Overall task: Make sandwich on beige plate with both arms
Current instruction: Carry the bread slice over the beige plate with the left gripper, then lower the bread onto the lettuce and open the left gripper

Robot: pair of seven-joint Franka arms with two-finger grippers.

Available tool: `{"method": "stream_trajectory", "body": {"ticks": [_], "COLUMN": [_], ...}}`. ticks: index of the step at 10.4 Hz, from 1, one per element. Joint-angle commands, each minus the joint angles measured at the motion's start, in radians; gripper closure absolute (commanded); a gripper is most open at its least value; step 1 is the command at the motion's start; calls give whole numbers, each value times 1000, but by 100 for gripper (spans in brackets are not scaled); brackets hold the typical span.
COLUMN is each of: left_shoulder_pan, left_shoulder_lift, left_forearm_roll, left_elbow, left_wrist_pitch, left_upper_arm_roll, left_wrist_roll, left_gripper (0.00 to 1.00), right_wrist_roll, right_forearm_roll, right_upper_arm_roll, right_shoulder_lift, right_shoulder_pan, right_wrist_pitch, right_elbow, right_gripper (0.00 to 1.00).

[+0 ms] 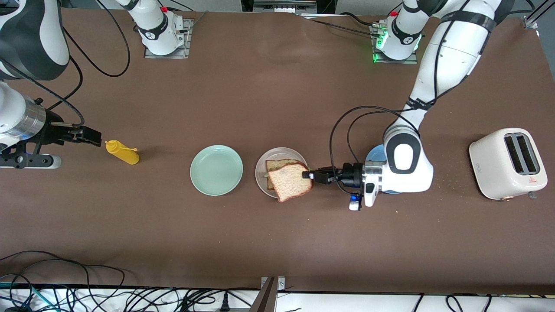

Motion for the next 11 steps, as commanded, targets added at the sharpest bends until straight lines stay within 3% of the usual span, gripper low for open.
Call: {"method": "stream_trajectory", "body": {"ticks": [1, 5, 9, 11], "left_shoulder_pan": [-24, -45, -61, -61], "left_shoulder_lift": [-34, -58, -69, -65], "left_forearm_roll": [-42, -64, -188, -194], "left_elbow": [-56, -137, -219, -219], "left_wrist_pitch": [40, 73, 141, 142], "left_upper_arm_roll": [9, 8, 3, 5], "left_wrist_roll": [11, 109, 278, 288], "left_gripper": [100, 100, 100, 100], "right_wrist_roll": [-8, -8, -8, -8], "right_forearm_roll": [-8, -6, -6, -6], "right_upper_arm_roll": [1, 1, 1, 1], "right_shoulder_lift": [-19, -19, -19, -19], "right_shoulder_pan": [-5, -7, -7, -7], "right_wrist_pitch": [12, 14, 14, 14], "right_elbow": [-27, -27, -27, -27], "right_gripper": [0, 0, 0, 0]}}
